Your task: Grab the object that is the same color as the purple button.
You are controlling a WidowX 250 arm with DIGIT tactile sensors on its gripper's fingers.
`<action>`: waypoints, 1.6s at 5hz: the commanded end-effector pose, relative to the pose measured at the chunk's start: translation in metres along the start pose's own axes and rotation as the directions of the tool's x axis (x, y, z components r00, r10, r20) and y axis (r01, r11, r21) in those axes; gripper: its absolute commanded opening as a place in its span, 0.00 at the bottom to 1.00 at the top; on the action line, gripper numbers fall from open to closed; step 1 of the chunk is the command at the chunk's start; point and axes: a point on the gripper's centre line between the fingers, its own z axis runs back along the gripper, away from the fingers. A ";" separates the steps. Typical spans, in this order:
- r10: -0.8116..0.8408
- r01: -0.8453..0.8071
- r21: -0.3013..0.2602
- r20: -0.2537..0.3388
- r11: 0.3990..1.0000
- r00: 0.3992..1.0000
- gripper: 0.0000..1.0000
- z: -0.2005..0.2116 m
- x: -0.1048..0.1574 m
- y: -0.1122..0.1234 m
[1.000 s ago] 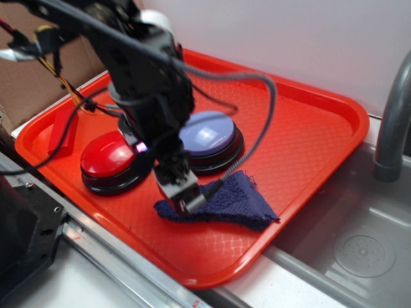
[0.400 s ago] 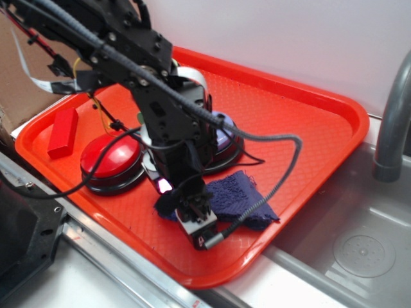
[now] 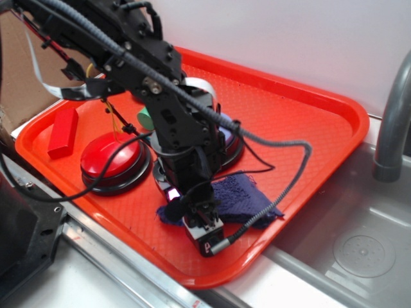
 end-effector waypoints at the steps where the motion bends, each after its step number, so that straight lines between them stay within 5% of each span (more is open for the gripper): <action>1: -0.010 0.011 -0.011 0.027 1.000 1.000 0.00 0.005 0.003 0.004; 4: 0.062 -0.062 0.028 -0.011 0.998 0.998 0.00 0.072 0.007 0.017; 5: 0.118 -0.120 -0.051 -0.031 0.992 0.992 0.00 0.121 0.017 0.033; 6: 0.186 -0.185 -0.133 -0.003 0.974 0.983 0.00 0.165 0.023 0.053; 8: 0.297 -0.270 -0.182 0.142 0.946 0.944 0.00 0.228 0.019 0.083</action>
